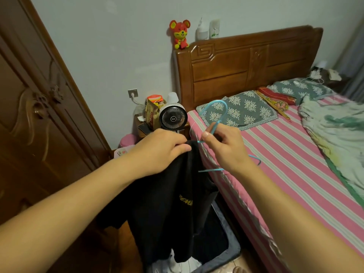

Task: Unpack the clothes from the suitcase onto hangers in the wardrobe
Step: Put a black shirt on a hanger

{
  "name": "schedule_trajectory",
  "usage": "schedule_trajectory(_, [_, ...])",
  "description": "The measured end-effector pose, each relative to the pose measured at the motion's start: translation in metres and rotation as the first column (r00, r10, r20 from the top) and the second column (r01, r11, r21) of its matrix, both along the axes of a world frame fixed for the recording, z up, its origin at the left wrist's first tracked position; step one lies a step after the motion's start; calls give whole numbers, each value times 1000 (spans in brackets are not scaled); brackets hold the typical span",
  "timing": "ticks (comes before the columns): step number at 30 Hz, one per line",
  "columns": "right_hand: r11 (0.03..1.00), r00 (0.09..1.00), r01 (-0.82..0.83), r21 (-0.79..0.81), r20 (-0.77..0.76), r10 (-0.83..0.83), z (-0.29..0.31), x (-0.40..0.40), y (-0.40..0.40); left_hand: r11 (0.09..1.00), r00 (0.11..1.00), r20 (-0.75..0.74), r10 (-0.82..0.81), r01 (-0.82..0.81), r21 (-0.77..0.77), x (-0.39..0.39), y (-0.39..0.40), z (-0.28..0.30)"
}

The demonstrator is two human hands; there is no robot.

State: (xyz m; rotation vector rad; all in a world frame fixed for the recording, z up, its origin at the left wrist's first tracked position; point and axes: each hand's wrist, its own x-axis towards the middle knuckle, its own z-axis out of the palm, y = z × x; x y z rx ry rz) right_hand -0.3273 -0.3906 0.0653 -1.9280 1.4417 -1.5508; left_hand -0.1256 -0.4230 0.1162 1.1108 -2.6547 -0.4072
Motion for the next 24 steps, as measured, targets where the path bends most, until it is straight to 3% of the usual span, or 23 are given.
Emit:
schedule_trajectory(2, [1000, 997, 5, 3, -74, -5, 7, 6, -8, 998, 990, -129, 59, -62, -18, 1, -1, -6])
schedule_trajectory(4, [991, 984, 107, -83, -133, -118, 4, 15, -10, 985, 960, -236, 150, -166, -52, 1, -1, -15])
schedule_trajectory(6, [941, 956, 294, -169, 38, -292, -18, 23, 1, 960, 922, -308, 236, -269, -70, 5, -3, -19])
schedule_trajectory(8, [935, 928, 350, -67, 165, -335, -57, 33, 21, 941, 880, -381, 285, -332, -64, 13, -4, -15])
schedule_trajectory(11, [964, 986, 97, 248, -153, -59, -113, 37, 25, 933, 845, -446, 296, -356, -55, 26, -3, -3])
schedule_trajectory(13, [916, 927, -2, 402, -344, 153, -129, 31, 12, 936, 837, -482, 261, -341, -86, 33, -2, 5])
schedule_trajectory(15, [911, 804, 0, 412, -541, 244, -134, 17, 1, 922, 829, -504, 243, -359, -144, 47, -6, 10])
schedule_trajectory(18, [960, 720, -16, 280, -663, 205, -130, -30, -7, 904, 896, -385, 222, -337, -264, 96, -23, 4])
schedule_trajectory(20, [983, 685, -8, 183, -715, 139, -108, -62, -10, 904, 978, -121, 171, -205, -376, 132, -27, -9])
schedule_trajectory(22, [999, 648, -44, 18, -760, 42, -82, -74, -14, 906, 986, 74, 147, -104, -411, 146, -25, -28])
schedule_trajectory(24, [984, 705, -88, -157, -708, -50, -54, -60, -17, 898, 984, 49, 171, -135, -419, 145, -22, -39])
